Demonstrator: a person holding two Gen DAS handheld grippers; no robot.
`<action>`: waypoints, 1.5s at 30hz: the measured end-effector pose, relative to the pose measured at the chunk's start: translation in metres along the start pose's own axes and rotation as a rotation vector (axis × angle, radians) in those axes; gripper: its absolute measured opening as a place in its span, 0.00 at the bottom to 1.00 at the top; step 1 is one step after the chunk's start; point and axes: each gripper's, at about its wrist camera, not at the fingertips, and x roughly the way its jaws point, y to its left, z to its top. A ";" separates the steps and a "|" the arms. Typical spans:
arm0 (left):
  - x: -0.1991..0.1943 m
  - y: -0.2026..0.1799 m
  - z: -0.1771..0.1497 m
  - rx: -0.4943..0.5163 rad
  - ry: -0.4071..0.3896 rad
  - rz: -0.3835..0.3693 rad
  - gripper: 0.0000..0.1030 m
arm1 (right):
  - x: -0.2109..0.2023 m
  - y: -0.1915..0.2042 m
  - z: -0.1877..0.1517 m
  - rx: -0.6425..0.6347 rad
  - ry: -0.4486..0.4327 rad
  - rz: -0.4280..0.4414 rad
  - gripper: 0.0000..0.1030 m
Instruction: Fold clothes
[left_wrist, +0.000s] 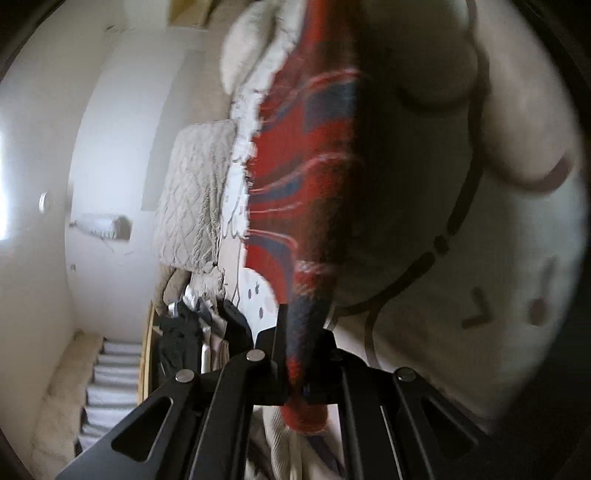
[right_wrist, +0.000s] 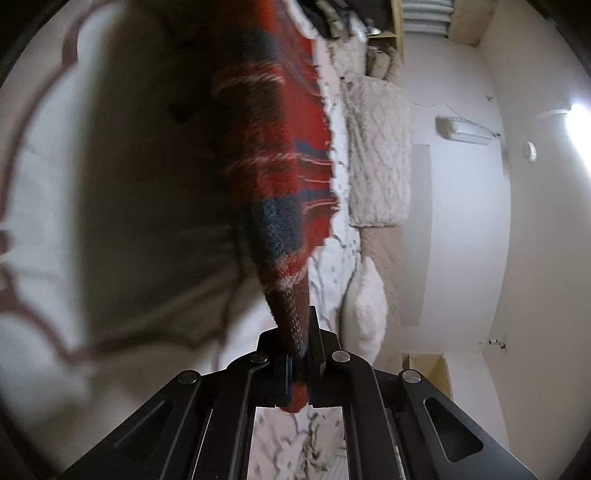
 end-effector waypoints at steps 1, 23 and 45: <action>-0.021 0.008 -0.003 -0.018 0.001 -0.017 0.04 | -0.017 -0.007 -0.005 0.008 0.006 0.019 0.05; 0.032 0.048 0.008 -0.418 0.178 -0.234 0.09 | -0.036 -0.031 -0.007 0.342 0.181 0.367 0.06; 0.282 0.086 0.039 -0.480 0.537 -0.603 0.56 | 0.215 -0.030 0.052 0.346 0.389 0.580 0.10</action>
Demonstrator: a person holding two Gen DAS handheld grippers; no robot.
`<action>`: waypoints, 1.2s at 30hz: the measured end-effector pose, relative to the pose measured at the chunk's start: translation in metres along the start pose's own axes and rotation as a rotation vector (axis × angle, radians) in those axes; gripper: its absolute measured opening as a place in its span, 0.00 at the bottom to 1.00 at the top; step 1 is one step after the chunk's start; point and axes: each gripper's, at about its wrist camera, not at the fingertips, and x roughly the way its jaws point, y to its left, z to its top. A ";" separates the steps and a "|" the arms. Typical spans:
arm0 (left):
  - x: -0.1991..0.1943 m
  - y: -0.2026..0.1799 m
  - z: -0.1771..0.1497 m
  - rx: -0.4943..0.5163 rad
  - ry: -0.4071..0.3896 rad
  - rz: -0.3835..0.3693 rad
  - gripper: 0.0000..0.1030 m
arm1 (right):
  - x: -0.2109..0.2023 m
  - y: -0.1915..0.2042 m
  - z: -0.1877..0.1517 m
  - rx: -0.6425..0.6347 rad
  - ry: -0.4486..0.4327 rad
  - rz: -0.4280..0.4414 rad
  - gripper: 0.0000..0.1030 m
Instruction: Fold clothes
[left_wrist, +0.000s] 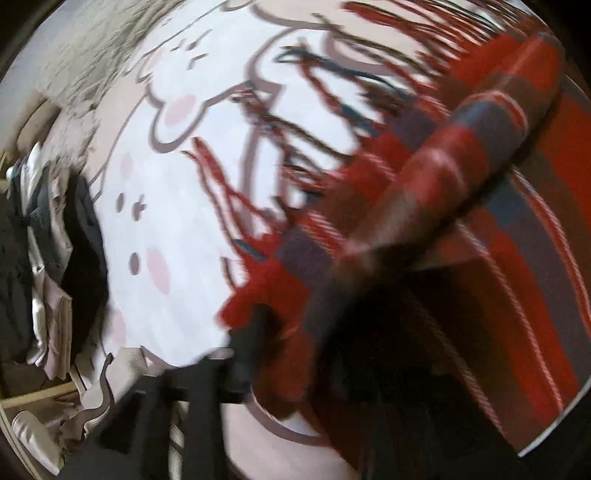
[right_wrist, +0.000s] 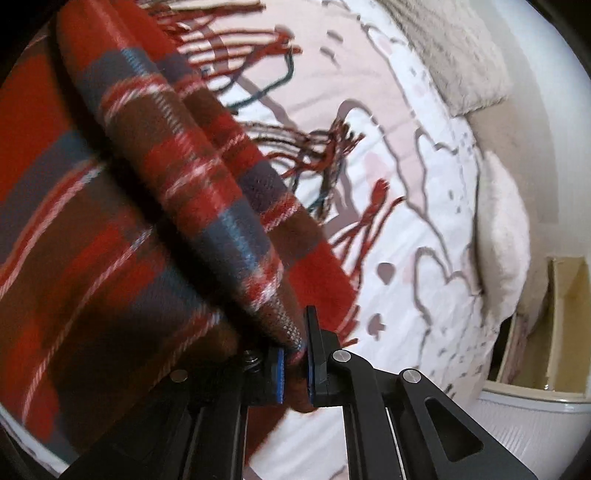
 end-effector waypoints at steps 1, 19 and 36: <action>0.000 0.007 0.001 -0.021 -0.001 -0.001 0.64 | 0.002 -0.003 0.001 0.024 -0.001 0.001 0.19; -0.102 -0.048 -0.002 -0.251 -0.463 -0.280 0.67 | -0.072 0.015 0.003 0.601 -0.391 0.559 0.16; -0.056 -0.034 0.002 -0.579 -0.390 -0.313 0.66 | -0.014 -0.008 0.019 0.909 -0.407 0.600 0.11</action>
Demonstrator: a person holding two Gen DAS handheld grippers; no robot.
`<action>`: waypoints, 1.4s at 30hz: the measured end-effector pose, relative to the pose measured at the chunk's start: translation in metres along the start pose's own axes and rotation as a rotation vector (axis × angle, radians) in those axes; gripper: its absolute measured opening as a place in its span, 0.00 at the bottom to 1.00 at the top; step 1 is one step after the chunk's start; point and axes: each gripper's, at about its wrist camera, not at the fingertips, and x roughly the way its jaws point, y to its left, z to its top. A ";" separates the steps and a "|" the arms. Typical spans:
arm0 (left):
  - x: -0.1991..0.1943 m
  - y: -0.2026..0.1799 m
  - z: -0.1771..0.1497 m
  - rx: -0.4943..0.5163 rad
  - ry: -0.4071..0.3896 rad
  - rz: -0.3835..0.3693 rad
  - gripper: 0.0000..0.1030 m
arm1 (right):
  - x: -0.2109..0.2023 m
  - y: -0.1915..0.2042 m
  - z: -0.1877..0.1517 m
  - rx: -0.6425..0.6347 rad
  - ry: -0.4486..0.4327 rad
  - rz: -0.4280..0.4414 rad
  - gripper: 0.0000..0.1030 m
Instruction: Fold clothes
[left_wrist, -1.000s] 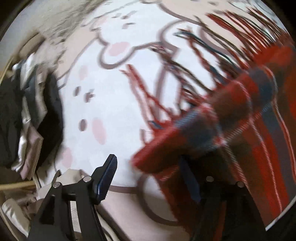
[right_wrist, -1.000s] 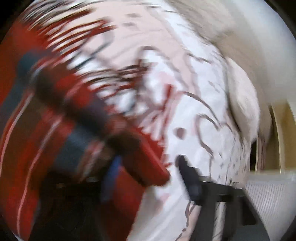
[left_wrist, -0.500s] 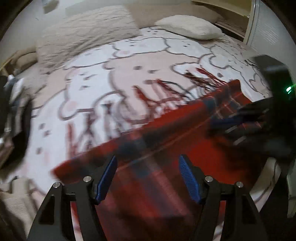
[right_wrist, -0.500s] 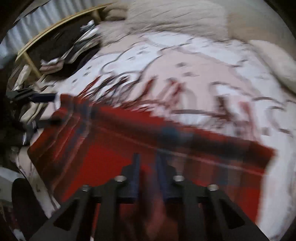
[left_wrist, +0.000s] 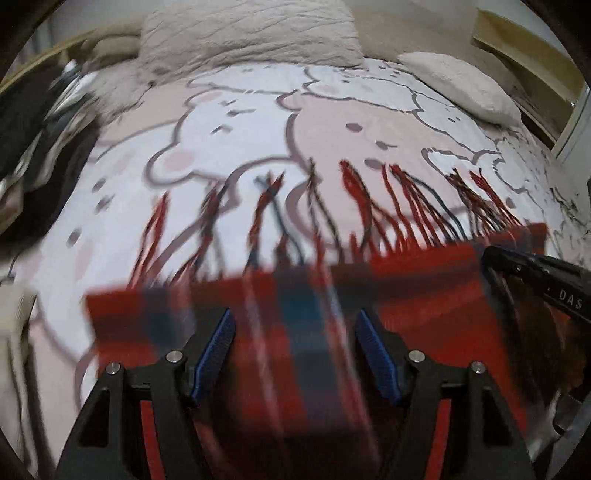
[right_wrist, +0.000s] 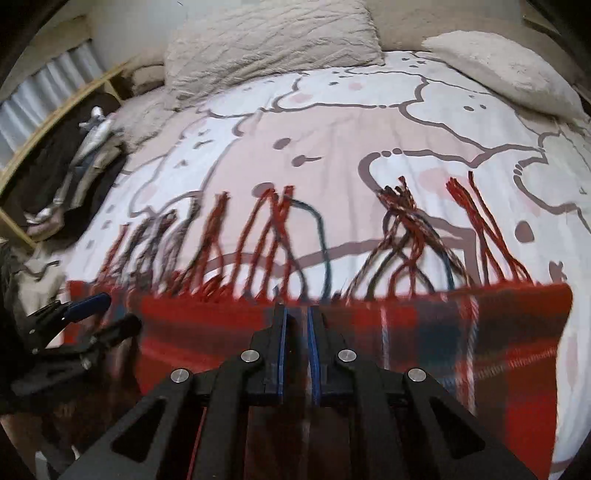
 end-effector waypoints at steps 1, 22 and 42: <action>-0.009 0.005 -0.012 -0.012 0.007 -0.009 0.66 | -0.007 0.003 -0.009 -0.029 0.003 0.012 0.11; -0.039 0.016 -0.145 -0.099 -0.081 0.188 0.67 | -0.068 0.022 -0.155 -0.198 -0.028 0.017 0.10; -0.085 -0.031 -0.157 0.113 -0.357 0.275 0.67 | -0.172 -0.156 -0.206 0.584 -0.216 0.218 0.81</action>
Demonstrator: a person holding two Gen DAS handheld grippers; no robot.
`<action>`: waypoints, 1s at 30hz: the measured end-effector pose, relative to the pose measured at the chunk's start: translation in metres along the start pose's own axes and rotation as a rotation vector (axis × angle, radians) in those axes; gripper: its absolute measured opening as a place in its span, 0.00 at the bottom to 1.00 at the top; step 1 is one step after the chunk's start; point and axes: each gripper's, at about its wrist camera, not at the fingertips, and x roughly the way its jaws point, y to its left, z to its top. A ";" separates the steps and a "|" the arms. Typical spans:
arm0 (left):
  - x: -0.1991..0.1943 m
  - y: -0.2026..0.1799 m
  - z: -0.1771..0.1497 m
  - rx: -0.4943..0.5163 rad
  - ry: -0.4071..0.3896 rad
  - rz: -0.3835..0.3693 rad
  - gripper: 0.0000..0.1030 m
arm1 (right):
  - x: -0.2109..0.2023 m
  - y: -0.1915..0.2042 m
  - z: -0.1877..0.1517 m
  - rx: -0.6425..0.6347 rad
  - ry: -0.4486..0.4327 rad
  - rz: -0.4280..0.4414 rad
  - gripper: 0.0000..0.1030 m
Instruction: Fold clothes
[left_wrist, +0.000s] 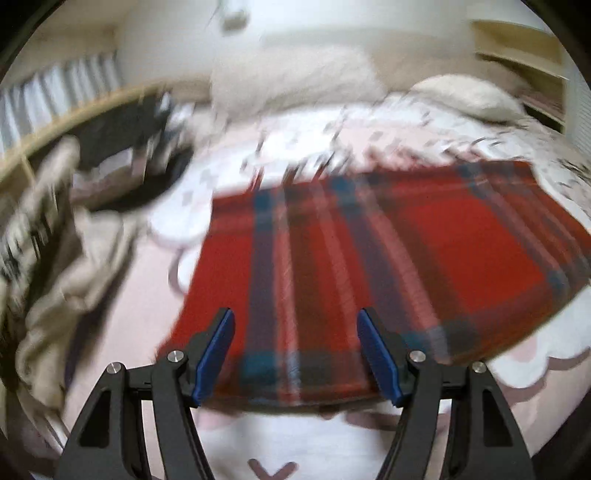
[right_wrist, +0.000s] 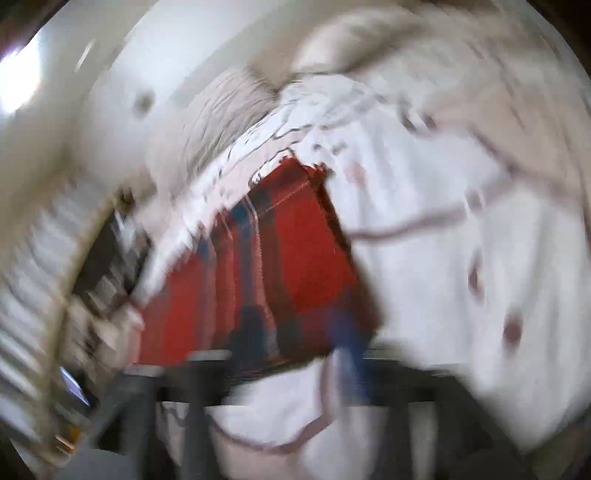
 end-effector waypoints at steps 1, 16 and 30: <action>-0.011 -0.011 0.002 0.037 -0.052 -0.013 0.67 | -0.003 -0.007 -0.003 0.069 -0.002 0.036 0.81; -0.053 -0.186 -0.009 0.443 -0.269 -0.289 0.67 | 0.051 -0.051 0.012 0.381 0.088 0.200 0.39; -0.058 -0.300 0.020 0.730 -0.505 -0.189 0.67 | 0.039 -0.001 0.059 0.221 0.267 0.301 0.11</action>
